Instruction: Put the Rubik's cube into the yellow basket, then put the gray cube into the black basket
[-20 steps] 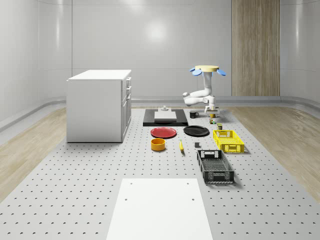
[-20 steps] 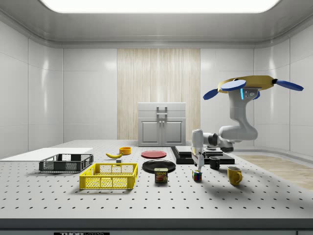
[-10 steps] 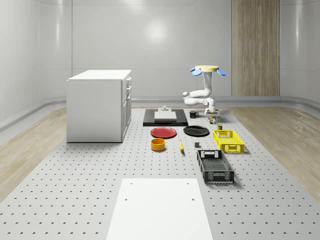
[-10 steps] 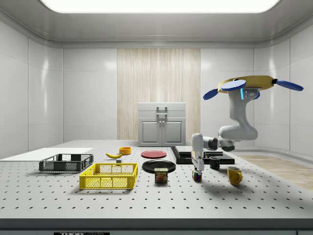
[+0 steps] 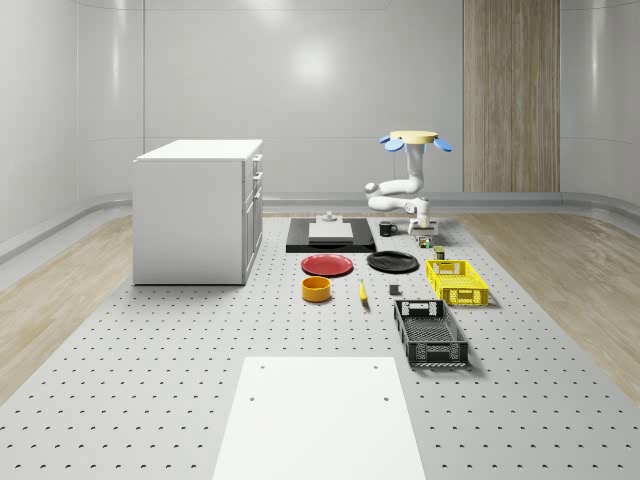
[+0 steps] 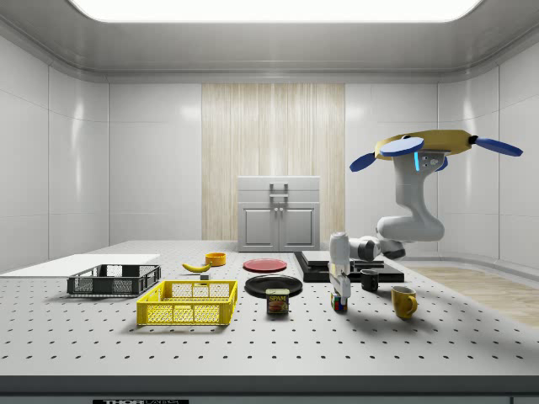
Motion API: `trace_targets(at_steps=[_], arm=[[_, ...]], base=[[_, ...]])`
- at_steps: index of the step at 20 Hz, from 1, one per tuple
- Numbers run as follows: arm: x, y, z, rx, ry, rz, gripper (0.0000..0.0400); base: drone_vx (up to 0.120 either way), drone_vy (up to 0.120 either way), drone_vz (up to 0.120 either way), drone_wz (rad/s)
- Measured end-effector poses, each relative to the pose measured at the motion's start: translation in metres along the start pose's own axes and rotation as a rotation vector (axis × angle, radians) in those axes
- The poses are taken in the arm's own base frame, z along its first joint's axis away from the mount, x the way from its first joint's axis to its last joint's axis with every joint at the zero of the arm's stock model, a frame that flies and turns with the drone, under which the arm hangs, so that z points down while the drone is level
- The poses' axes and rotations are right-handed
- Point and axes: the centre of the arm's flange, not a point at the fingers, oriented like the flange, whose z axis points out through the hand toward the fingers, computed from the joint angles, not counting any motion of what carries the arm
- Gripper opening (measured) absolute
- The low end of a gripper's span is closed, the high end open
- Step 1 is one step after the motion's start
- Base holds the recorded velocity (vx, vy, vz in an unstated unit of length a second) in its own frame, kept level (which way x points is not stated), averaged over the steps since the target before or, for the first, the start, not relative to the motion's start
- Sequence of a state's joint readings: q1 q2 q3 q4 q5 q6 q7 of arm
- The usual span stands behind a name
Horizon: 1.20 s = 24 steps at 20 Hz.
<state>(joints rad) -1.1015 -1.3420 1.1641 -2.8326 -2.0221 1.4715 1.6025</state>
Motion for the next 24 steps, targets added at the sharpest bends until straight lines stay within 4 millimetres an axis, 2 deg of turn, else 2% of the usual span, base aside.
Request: trace_targets(at_steps=[9,12,15,24], arm=[[0.0059,-0.0051,0.0029,0.0,0.0,0.0,0.04],[0.0063,-0.0055,0.0031,0.0,0.0,0.0,0.0364],[0.0065,-0.0057,0.0032,0.0,0.0,0.0,0.0343],[0.0068,-0.0059,0.0033,0.0,0.0,-0.004,0.0333]], base=[[0.0,0.0,0.0,0.0],[0.0,0.0,0.0,0.0],[0.0,0.0,0.0,0.0],[0.0,0.0,0.0,0.0]])
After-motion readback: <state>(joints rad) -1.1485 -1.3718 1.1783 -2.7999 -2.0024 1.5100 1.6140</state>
